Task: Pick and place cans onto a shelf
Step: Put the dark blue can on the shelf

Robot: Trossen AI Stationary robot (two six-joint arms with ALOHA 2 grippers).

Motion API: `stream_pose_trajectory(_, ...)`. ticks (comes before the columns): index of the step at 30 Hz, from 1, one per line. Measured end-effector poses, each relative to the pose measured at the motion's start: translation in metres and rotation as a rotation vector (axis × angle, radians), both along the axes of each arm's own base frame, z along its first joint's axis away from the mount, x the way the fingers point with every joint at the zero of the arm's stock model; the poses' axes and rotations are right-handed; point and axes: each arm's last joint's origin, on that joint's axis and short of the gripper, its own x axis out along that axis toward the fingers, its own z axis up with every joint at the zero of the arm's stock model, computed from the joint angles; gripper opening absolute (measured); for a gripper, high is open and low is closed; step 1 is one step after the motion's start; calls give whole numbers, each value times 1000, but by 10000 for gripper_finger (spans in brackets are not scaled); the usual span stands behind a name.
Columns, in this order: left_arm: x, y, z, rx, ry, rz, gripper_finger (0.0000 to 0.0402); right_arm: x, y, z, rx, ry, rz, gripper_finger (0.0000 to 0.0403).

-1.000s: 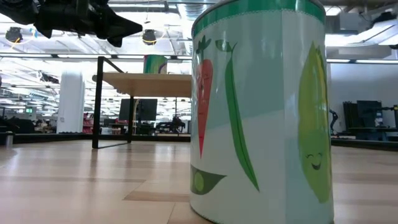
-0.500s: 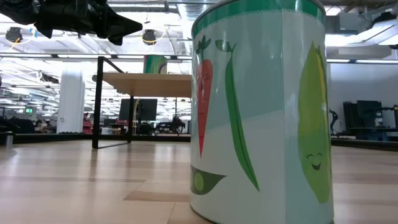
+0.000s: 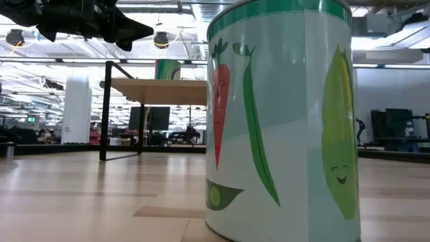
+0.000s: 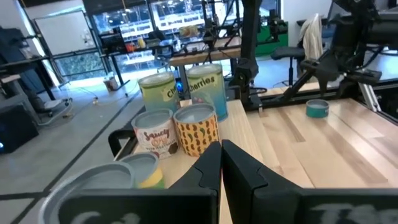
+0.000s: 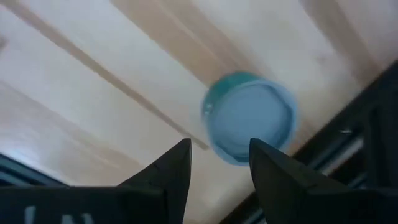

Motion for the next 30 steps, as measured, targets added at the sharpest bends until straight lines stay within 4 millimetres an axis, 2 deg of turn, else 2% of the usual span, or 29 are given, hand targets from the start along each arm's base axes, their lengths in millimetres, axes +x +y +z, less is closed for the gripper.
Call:
stream_pose_trajectory(3,0,0,-1,-1,7,0,2,0,-1,-5,-8,-21,19,178)
stream_pose_trajectory(10,0,0,-1,3,7,0,2,-2,-5,-33,39,-58,-5,176)
stream_pose_trajectory(15,0,0,-1,-2,6,0,2,-6,-12,-34,-23,-13,-9,161)
stream_pose_trajectory(24,0,0,-4,-39,35,2,2,-3,-15,-34,-33,-13,73,63)
stream_pose_trajectory(30,-1,1,-6,-80,55,46,2,17,-23,-28,6,-34,180,8)
